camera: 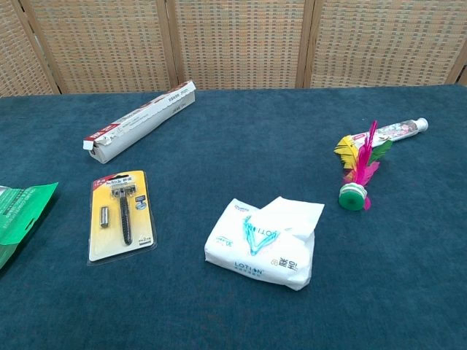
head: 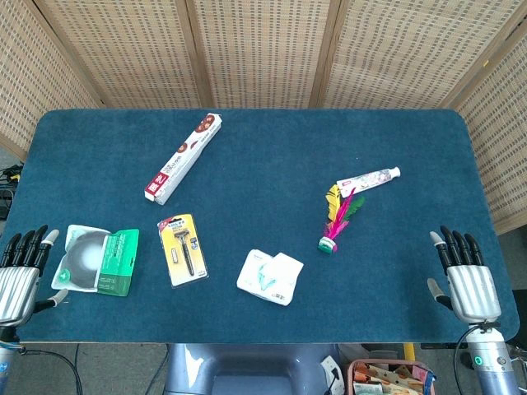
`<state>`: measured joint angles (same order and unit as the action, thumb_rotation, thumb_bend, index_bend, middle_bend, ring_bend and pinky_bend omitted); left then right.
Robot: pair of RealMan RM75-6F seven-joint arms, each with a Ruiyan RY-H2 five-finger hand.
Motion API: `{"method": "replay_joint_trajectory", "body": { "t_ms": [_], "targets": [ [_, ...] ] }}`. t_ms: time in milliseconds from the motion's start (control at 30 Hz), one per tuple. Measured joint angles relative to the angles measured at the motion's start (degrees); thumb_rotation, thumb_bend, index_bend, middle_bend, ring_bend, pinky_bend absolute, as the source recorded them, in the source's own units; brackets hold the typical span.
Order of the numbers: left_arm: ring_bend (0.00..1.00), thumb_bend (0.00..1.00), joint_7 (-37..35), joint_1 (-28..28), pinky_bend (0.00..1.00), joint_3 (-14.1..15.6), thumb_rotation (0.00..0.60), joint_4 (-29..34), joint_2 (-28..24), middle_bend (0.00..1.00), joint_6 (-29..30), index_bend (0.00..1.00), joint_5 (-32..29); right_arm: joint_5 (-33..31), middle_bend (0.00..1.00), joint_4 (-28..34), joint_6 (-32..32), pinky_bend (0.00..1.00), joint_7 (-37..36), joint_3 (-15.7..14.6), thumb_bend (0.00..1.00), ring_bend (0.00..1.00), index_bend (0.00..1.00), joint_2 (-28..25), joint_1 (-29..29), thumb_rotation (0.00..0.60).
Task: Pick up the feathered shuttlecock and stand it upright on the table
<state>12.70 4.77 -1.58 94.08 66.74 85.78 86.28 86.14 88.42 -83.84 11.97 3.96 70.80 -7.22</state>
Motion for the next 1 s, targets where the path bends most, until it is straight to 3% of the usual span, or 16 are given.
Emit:
{"method": "replay_joint_trajectory", "body": {
  "t_ms": [1000],
  "targets": [
    [0.00, 0.00, 0.0, -0.2, 0.00, 0.2, 0.600, 0.5, -0.2, 0.00, 0.7, 0.00, 0.9, 1.4, 0.00, -1.1, -1.8, 0.00, 0.1, 0.3, 0.30, 0.00, 0.00, 1.7, 0.0, 0.600]
  ]
}}
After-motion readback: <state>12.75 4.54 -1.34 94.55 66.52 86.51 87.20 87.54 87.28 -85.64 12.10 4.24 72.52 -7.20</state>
